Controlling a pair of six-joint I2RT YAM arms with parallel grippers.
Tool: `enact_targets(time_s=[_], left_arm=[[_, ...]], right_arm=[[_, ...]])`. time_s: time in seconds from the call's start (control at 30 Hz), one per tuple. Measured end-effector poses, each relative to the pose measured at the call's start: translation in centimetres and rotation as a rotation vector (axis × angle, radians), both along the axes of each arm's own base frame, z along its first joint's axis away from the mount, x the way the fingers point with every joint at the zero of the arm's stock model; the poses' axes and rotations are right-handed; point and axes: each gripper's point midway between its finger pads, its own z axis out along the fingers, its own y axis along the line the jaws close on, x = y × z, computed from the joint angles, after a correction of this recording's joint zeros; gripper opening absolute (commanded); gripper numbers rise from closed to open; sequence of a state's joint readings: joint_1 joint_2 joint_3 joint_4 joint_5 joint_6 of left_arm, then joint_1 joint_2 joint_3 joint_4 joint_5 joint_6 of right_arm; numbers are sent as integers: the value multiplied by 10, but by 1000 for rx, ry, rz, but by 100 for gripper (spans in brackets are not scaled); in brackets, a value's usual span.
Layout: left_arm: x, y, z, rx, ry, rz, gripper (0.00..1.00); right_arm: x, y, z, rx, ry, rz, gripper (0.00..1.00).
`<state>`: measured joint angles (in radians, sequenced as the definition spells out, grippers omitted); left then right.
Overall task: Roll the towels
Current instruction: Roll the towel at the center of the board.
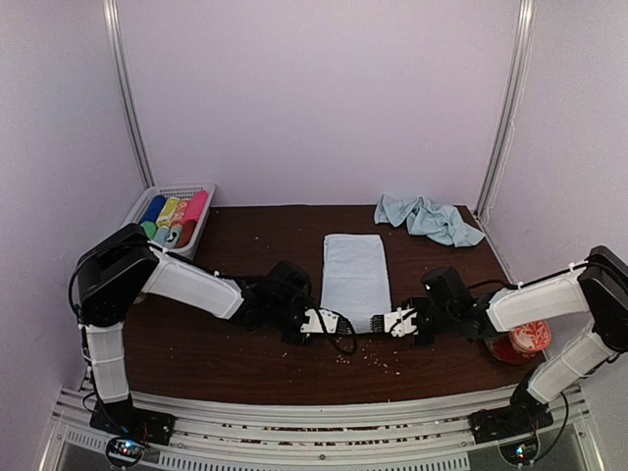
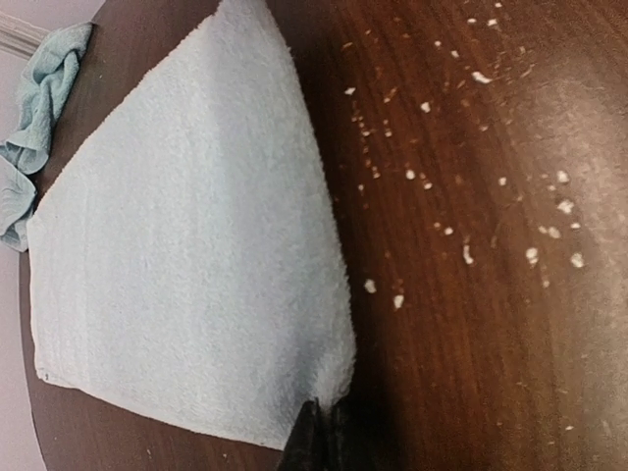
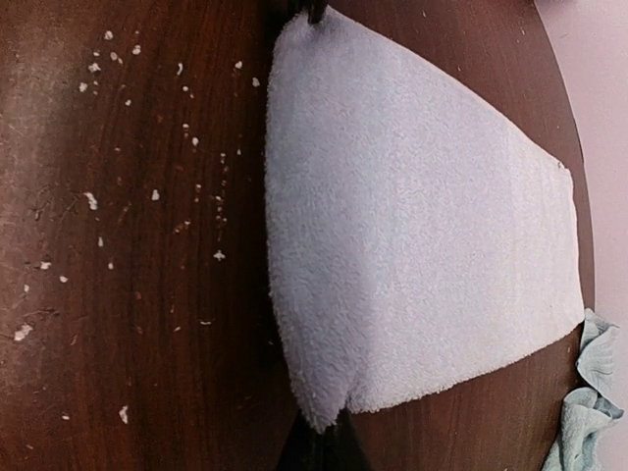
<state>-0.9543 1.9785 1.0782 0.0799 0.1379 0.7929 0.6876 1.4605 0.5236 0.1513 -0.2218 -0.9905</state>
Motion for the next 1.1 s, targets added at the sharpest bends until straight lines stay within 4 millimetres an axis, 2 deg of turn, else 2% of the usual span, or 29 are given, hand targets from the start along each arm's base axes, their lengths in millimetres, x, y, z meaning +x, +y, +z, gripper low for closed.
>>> enact_targets(time_s=[0.1, 0.13, 0.2, 0.23, 0.33, 0.43, 0.53, 0.67, 0.77, 0.9, 1.1], left_arm=[[-12, 2, 3, 9, 25, -1, 0], [-16, 2, 5, 10, 34, -1, 5], [-24, 3, 9, 7, 50, 3, 30], [-28, 4, 11, 3, 54, 2, 39], [-37, 7, 20, -13, 74, 15, 60], [-41, 11, 27, -29, 79, 34, 71], [-40, 10, 31, -45, 67, 53, 73], [-39, 5, 33, -59, 34, 72, 73], [-40, 0, 29, -69, 14, 76, 73], [-42, -3, 13, -55, 10, 74, 73], [-32, -10, 15, -89, -35, 99, 73]], right_arm=[[-8, 1, 8, 21, 19, 16, 0], [-9, 1, 11, 28, 22, 20, 0], [-14, 1, 17, 41, 28, 28, 0], [-15, 1, 20, 47, 31, 31, 0], [-21, 0, 23, 52, 45, 41, 0], [-26, -3, 17, 41, 81, 40, 0], [-29, -7, 9, 31, 134, 26, 0], [-22, -11, 4, 38, 221, -21, 0], [-13, -14, 9, 74, 259, -58, 0], [-4, -18, 19, 127, 311, -98, 0], [5, -13, 24, 162, 378, -131, 0]])
